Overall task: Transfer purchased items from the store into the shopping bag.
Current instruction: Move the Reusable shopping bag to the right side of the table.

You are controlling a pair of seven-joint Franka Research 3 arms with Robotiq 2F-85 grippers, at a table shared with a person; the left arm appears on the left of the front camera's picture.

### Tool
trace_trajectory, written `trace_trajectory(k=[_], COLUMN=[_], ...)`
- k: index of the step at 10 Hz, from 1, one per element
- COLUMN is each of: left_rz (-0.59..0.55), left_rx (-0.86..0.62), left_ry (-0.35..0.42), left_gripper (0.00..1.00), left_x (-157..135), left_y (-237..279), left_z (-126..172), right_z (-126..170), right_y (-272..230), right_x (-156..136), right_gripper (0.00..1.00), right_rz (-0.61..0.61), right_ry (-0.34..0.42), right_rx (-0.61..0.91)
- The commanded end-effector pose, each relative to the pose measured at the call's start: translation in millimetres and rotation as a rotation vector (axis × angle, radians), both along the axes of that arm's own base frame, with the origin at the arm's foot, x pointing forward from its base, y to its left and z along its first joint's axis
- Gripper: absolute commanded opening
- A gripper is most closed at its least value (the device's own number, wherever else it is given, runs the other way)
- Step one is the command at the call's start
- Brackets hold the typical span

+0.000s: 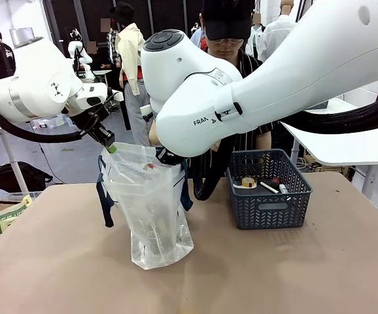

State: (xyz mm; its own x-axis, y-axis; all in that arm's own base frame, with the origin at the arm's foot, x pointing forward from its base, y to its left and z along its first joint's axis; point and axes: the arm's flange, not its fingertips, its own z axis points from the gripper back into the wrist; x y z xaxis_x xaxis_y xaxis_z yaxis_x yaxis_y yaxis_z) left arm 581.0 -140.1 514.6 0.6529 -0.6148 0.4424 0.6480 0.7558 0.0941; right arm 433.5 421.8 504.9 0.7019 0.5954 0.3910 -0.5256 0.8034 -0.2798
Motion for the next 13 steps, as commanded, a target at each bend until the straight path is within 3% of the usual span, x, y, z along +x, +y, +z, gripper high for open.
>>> trace_trajectory(k=[1,13], left_rz=[0.011,0.011], left_rx=[-0.010,-0.010], left_ry=[-0.014,-0.014], left_gripper=[0.00,0.00], left_x=[-3.7,-3.7], left_y=[4.6,4.6], left_z=[0.2,0.2], right_z=[0.1,0.1], right_y=[-4.4,-4.4], right_x=[-0.9,-0.9], right_gripper=[0.00,0.00], right_rz=[0.009,0.009], right_ry=[0.017,0.017], right_rx=[0.004,0.004])
